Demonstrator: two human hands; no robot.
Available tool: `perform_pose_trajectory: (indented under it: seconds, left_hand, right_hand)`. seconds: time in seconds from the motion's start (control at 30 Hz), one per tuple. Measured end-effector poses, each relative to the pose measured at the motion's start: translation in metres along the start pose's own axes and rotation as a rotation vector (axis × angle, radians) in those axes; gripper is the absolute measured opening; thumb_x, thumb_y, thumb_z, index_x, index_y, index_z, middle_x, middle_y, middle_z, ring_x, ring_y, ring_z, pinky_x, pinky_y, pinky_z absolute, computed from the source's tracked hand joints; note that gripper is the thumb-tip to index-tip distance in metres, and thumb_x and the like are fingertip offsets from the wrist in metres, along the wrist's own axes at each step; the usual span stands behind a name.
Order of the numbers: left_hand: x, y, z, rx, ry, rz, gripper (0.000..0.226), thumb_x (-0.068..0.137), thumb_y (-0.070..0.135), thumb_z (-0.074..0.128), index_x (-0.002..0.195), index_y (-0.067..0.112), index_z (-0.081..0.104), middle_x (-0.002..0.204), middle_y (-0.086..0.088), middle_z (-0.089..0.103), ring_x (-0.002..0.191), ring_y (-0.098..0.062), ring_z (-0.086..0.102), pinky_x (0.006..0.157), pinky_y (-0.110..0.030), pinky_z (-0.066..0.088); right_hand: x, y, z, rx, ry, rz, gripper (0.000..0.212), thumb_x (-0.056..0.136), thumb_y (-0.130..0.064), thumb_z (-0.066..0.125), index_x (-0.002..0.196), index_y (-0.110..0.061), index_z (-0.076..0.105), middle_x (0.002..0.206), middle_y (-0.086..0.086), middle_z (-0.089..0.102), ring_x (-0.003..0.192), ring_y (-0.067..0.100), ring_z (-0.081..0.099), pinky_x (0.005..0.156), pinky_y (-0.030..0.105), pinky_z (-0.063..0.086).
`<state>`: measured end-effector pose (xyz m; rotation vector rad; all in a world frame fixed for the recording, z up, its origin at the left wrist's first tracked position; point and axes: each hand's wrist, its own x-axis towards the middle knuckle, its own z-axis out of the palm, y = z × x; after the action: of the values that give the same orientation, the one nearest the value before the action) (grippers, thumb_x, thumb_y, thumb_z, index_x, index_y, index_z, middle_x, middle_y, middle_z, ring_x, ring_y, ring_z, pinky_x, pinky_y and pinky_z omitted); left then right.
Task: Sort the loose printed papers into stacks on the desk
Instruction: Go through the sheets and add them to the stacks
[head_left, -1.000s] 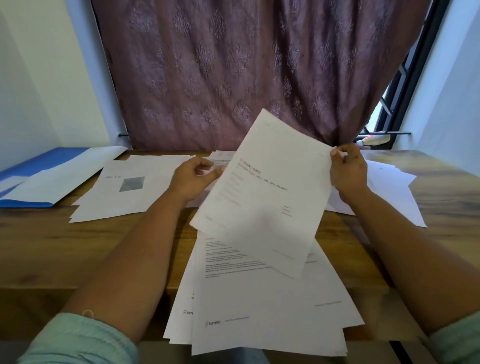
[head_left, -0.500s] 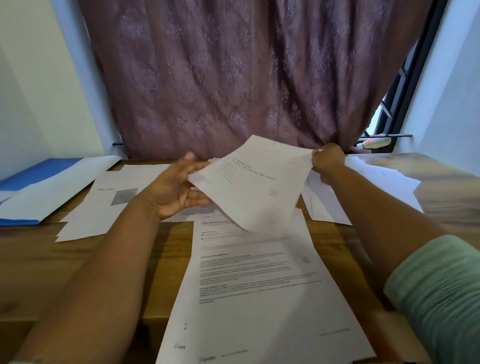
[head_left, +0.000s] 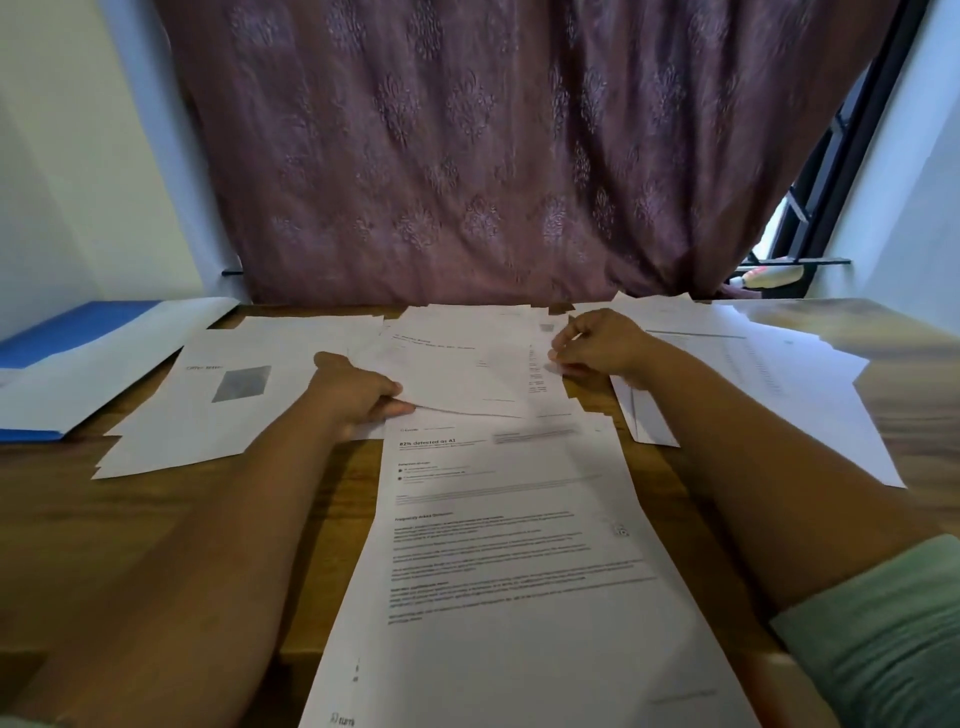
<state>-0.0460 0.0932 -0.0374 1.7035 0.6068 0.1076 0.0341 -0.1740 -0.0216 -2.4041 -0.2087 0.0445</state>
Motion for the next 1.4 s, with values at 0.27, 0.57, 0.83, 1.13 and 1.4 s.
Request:
perform_pose_trajectory:
  seconds: [0.27,0.57,0.83,1.13,1.4]
  left_hand:
    - [-0.002,-0.008,-0.011,1.041,0.350,0.344,0.091,0.072,0.052,0.081,0.142,0.025,0.031,0.150,-0.015,0.028,0.139,-0.034,0.027,0.107,-0.046,0.038]
    - [-0.015,-0.012,0.013,0.926,-0.143,0.555,0.042,0.090,0.000,0.062,0.117,0.031,0.068,0.145,0.002,0.047,0.128,-0.024,0.044,0.102,-0.029,0.038]
    - [-0.019,-0.013,0.013,0.849,-0.184,0.539,0.019,0.097,0.024,0.059,0.113,0.026,0.069,0.131,0.003,0.055,0.116,-0.020,0.052,0.094,-0.027,0.042]
    - [-0.047,0.013,0.020,0.264,-0.193,0.317,0.076,0.083,0.080,0.036,0.122,0.019,0.059,0.118,0.005,0.065,0.108,-0.022,0.063,0.101,-0.044,0.045]
    - [-0.036,0.014,-0.006,0.098,-0.389,0.278,0.023,0.091,0.013,0.067,0.112,0.022,0.062,0.115,0.005,0.069,0.091,-0.013,0.068,0.063,-0.022,0.053]
  right_hand:
    - [-0.024,-0.002,-0.003,-0.427,-0.386,-0.124,0.032,0.076,-0.037,0.080,0.076,-0.030,0.049,0.092,-0.012,0.056,0.095,0.016,0.053,0.086,0.027,0.041]
    - [-0.018,0.012,-0.009,-0.332,-0.382,-0.162,0.047,0.070,-0.045,0.083,0.104,-0.021,0.060,0.100,-0.009,0.058,0.095,0.015,0.056,0.082,0.026,0.049]
    - [-0.021,0.009,-0.017,-0.352,-0.470,-0.196,0.024,0.076,-0.029,0.081,0.091,-0.017,0.066,0.110,0.003,0.068,0.101,0.024,0.064,0.089,0.033,0.054]
    - [-0.029,0.013,-0.052,0.839,-0.240,-0.122,0.035,0.094,-0.012,0.059,0.129,-0.009,0.056,0.112,0.012,0.071,0.095,0.023,0.071,0.075,0.035,0.059]
    - [-0.003,0.014,-0.012,1.006,0.027,0.100,0.052,0.086,-0.021,0.073,0.132,-0.012,0.050,0.114,0.008,0.070,0.107,0.029,0.068,0.077,0.039,0.060]
